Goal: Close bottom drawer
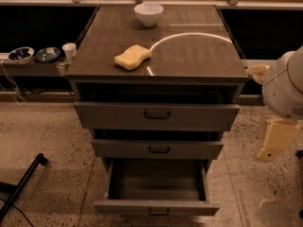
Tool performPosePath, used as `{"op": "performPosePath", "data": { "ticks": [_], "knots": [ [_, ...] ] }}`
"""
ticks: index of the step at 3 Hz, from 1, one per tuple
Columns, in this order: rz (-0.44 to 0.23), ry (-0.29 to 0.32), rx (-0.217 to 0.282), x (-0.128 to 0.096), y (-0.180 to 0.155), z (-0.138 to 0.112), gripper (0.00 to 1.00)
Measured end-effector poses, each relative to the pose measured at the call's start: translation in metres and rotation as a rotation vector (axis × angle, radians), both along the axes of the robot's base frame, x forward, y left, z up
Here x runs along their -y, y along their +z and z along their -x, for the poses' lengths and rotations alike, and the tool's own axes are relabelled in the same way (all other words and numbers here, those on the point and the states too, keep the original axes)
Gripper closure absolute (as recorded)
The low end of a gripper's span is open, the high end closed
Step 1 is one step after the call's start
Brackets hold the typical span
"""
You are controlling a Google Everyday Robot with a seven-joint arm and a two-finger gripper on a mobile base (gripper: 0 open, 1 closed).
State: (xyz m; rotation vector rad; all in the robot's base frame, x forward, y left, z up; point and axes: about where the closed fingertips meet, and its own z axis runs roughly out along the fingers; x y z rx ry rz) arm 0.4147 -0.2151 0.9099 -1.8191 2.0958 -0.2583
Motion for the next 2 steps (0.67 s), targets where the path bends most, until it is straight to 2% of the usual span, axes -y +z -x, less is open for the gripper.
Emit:
{"op": "performPosePath", "data": {
  "ticks": [1,2],
  "knots": [
    [0.002,0.029,-0.005,-0.001,-0.014,-0.002,0.00],
    [-0.090,0.094,-0.056,-0.020,-0.055,-0.017,0.00]
  ]
}}
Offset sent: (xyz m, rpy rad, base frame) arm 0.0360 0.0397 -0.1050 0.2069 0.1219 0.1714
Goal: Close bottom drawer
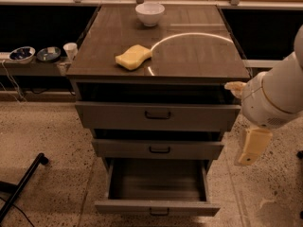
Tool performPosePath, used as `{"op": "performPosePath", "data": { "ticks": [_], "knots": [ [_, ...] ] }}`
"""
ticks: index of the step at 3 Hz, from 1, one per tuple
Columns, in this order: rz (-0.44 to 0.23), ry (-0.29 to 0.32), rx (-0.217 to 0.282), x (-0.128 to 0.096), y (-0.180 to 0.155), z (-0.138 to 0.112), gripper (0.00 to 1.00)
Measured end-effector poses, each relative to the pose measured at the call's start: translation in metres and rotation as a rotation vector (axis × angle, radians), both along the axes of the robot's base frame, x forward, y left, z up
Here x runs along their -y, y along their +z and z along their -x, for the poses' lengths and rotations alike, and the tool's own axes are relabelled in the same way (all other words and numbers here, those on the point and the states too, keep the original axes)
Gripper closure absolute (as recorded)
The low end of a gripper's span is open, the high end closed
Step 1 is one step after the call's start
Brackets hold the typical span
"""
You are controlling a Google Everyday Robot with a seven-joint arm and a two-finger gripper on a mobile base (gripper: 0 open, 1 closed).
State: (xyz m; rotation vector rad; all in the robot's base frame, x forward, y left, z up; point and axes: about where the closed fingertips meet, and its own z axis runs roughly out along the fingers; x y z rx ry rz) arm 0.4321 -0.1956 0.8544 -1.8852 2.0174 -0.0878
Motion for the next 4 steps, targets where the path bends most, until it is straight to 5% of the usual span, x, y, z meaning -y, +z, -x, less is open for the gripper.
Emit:
{"op": "performPosePath", "data": {
  "ticks": [1,2,3,4],
  "knots": [
    [-0.046,0.109,-0.067,-0.037,-0.079,-0.007,0.00],
    [-0.049,0.177,-0.159,-0.051,-0.193,0.015,0.00],
    [-0.157,0.244,-0.239,-0.052,-0.229,0.027,0.00],
    [-0.161,0.322,-0.234,-0.053,-0.235,0.026,0.00]
  ]
}}
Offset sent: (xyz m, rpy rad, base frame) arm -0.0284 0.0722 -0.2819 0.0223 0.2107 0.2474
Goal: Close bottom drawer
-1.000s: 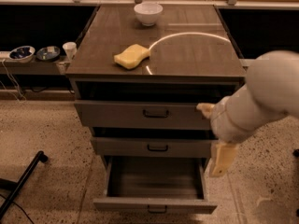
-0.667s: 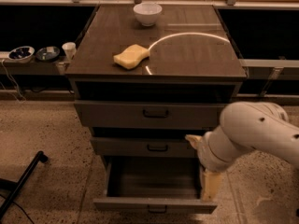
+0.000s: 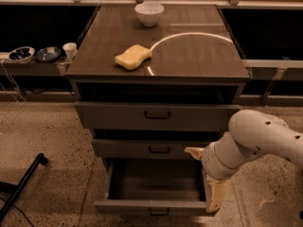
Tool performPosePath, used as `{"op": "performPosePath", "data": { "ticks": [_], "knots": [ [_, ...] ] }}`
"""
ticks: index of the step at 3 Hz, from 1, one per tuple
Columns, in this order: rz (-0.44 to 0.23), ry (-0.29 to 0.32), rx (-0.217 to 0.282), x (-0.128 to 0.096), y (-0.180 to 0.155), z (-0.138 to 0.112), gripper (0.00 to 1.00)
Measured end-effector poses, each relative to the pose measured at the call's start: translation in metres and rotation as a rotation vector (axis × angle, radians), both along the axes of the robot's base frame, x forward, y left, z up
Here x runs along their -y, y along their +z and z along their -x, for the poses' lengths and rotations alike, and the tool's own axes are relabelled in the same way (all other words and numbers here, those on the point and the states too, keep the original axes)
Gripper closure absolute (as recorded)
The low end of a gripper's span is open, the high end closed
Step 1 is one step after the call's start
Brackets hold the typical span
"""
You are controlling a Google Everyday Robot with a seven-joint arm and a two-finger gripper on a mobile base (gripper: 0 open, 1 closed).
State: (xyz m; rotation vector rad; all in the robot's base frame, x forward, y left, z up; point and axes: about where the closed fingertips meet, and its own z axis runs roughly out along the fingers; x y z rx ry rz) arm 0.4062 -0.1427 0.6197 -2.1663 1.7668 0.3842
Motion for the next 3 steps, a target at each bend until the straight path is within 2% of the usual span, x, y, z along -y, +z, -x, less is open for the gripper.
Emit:
{"op": "performPosePath", "data": {
  "ticks": [1,2,3],
  "knots": [
    [-0.101,-0.057,0.041,-0.010,-0.037,-0.028,0.00],
    [-0.193,-0.114,0.043,-0.023,-0.109,-0.046,0.00],
    [-0.264,-0.111,0.037,-0.025,-0.163,-0.048,0.00]
  ]
}}
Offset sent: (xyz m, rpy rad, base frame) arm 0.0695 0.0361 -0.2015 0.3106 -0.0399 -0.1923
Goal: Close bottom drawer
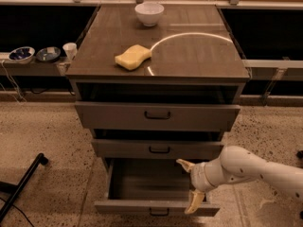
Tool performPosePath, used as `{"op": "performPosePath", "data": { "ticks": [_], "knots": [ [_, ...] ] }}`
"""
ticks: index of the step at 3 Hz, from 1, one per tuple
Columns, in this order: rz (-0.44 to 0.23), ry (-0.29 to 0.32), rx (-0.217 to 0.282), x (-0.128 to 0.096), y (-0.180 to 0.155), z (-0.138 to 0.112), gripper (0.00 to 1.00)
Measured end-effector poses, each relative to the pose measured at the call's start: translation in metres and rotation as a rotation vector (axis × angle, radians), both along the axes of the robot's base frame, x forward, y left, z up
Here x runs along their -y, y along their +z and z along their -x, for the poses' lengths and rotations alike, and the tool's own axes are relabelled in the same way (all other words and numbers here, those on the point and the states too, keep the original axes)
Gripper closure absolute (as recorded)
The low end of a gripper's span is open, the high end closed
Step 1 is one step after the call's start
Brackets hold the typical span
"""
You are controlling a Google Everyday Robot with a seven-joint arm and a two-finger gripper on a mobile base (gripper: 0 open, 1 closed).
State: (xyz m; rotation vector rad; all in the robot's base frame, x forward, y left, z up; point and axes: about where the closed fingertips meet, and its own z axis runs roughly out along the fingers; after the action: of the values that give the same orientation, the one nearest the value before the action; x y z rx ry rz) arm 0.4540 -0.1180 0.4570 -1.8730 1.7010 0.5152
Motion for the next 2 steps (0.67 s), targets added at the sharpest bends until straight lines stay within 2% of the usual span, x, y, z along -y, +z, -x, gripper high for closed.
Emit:
{"op": "performPosePath", "data": {
  "ticks": [2],
  "knots": [
    [-0.010,0.010,-0.039,-0.007,-0.025,0.003,0.00]
  ]
}}
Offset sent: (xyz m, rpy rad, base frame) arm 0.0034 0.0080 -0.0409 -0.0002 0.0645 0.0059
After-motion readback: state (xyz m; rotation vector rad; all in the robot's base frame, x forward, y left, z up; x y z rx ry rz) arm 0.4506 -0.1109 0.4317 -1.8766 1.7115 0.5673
